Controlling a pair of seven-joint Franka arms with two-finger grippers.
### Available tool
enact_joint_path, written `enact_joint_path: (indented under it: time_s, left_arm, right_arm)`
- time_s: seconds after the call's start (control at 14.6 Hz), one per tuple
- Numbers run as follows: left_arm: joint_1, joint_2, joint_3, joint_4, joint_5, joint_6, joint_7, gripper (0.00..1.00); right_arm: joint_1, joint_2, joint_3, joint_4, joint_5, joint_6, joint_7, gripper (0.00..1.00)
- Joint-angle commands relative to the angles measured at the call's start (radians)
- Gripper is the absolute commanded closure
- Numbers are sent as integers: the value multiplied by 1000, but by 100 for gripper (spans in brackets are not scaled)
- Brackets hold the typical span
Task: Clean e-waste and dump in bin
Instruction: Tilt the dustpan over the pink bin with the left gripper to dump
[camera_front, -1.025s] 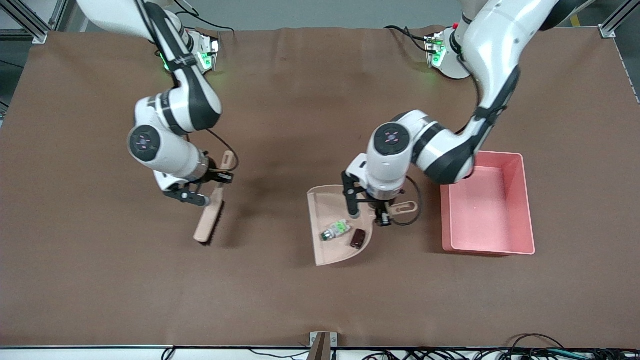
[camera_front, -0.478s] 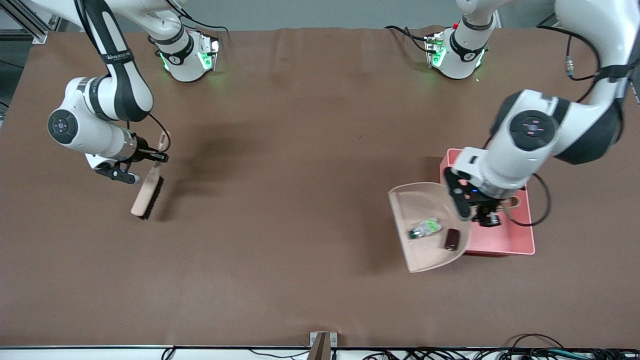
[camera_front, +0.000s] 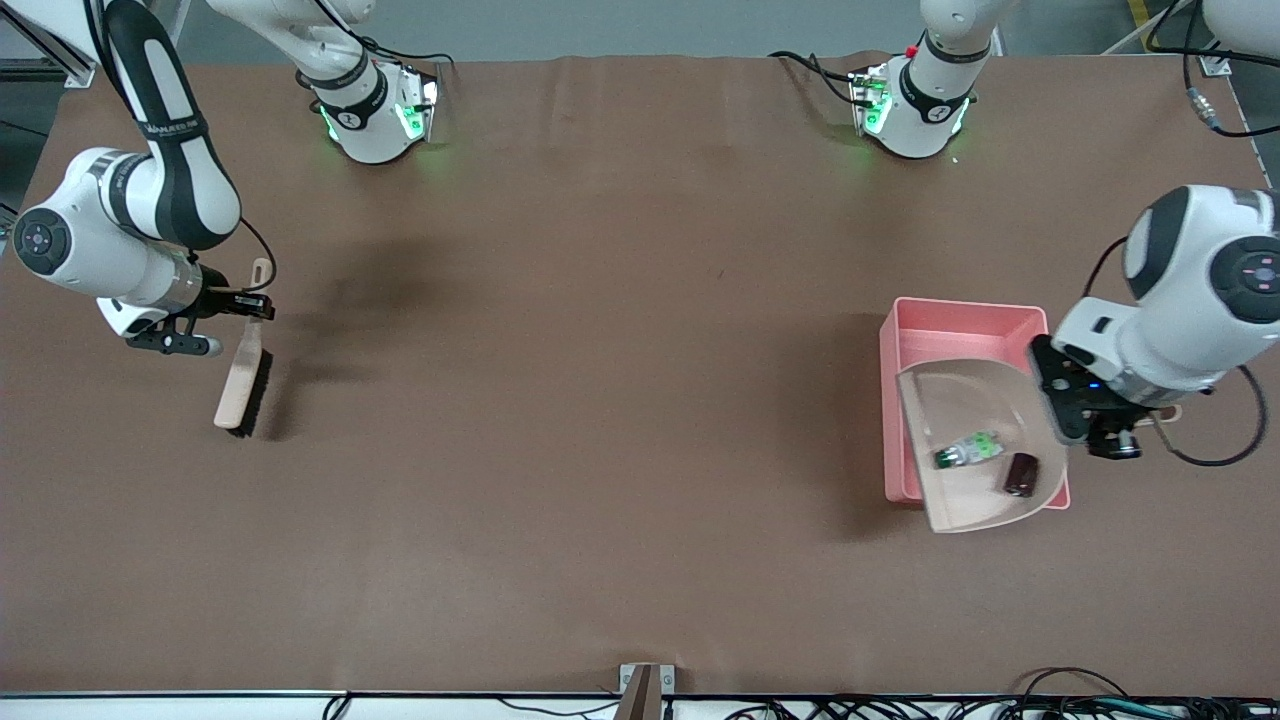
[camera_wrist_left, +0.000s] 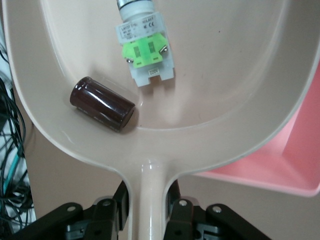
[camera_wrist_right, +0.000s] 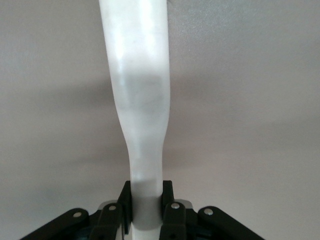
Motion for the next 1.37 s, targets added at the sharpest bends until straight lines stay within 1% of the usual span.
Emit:
enact_joint_path:
  time_s: [0.0, 0.07, 0.21, 0.27, 0.48, 0.55, 0.62, 0.68, 0.75, 0.82, 0.96, 1.03, 1.09, 1.16, 1.23, 1.3]
  left_arm:
    - [83, -24, -15, -31, 54, 28, 100, 94]
    - [91, -21, -14, -52, 95, 28, 111, 94]
    - [91, -16, -14, -75, 187, 28, 95, 94]
    - [88, 0, -14, -83, 230, 27, 78, 94]
    - [73, 23, -14, -112, 371, 15, -22, 95]
    - [65, 20, -14, -126, 403, 12, -66, 95]
    - [57, 19, -17, -134, 431, -7, -102, 95]
    - [44, 19, -18, -134, 460, -28, -120, 95]
    - [25, 17, -18, -134, 483, -50, -131, 95]
    - [14, 14, -18, -134, 505, -70, -140, 95]
    - [-2, 5, -21, -129, 523, -94, -142, 95]
    - [-13, -4, -21, -126, 529, -97, -142, 95]
    - [-21, -13, -23, -122, 531, -97, -142, 95]
    - [-19, -27, -41, -115, 529, -97, -143, 95]
    - [-19, -36, -72, -97, 522, -97, -145, 95]
    - [-18, -48, -87, -76, 514, -107, -143, 95]
  right_arm:
    - [5, 57, 19, -14, 76, 80, 45, 100]
    - [7, 69, 21, -14, 75, 93, 45, 100]
    - [45, 91, 23, -12, 72, 111, 35, 100]
    - [57, 94, 23, -11, 61, 113, 7, 100]
    - [60, 104, 23, -6, 56, 111, -24, 100]
    - [59, 106, 23, -3, 56, 108, -21, 97]
    - [59, 112, 23, 6, 56, 105, -15, 77]
    - [57, 127, 23, 14, 58, 105, -13, 48]
    - [54, 135, 23, 20, 58, 104, -11, 42]
    - [56, 135, 23, 24, 58, 99, -13, 41]
    - [57, 134, 24, 34, 58, 87, -13, 29]
    - [56, 132, 23, 58, 58, 58, -11, 22]
    - [51, 134, 23, 92, 58, 5, -13, 17]
    - [45, 134, 23, 130, 58, -51, -13, 8]
    - [45, 134, 23, 158, 58, -88, -11, 2]
    - [46, 132, 23, 182, 58, -114, -13, 0]
